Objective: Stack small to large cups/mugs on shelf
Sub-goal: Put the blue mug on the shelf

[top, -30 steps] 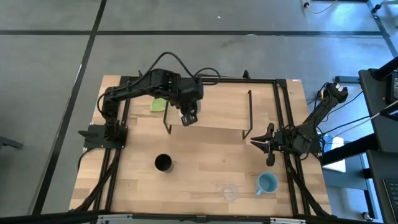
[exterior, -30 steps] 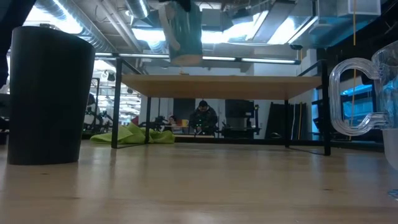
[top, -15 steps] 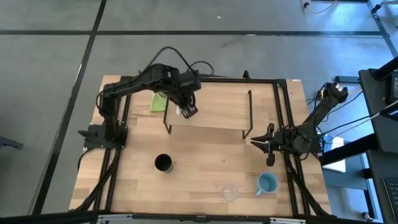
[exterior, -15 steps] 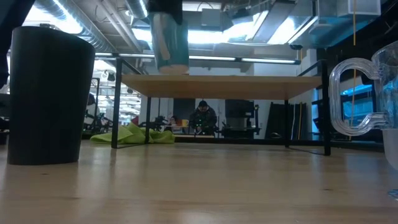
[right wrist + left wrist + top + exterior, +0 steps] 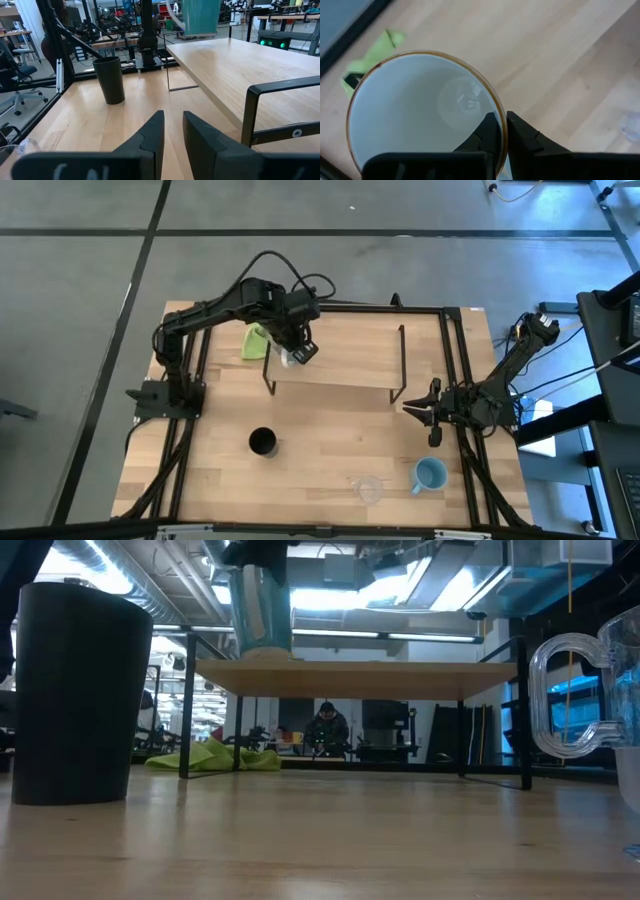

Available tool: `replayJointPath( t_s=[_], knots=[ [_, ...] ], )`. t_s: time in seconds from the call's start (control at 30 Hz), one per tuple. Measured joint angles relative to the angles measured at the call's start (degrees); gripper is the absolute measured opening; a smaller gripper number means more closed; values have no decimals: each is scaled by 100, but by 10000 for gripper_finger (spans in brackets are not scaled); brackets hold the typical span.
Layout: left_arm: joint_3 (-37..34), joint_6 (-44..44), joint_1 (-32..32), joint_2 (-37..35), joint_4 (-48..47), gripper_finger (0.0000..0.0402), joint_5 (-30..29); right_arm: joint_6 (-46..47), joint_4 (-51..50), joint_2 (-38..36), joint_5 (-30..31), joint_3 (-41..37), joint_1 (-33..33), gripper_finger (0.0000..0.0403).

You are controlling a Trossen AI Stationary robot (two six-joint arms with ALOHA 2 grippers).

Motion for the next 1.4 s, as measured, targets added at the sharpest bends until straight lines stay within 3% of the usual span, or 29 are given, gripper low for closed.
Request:
replayJointPath(
  t_s=[0.23, 0.43, 0.9, 1.03, 1.4],
  knots=[
    [-7, 108, -103, 0, 24, 16, 294, -2, 1, -1, 0, 1, 0, 72],
    [-7, 304, -42, 0, 20, 16, -76, -9, 1, -1, 0, 1, -1, 72],
    [-282, 310, 162, -2, 35, 16, 27, 0, 0, 0, 0, 1, 1, 72],
    [-578, 479, 60, -9, 20, 16, -88, -2, -1, 0, 0, 1, -1, 72],
    [-457, 555, -170, -20, 10, 16, -283, 0, -1, 0, 0, 1, -1, 72]
  ],
)
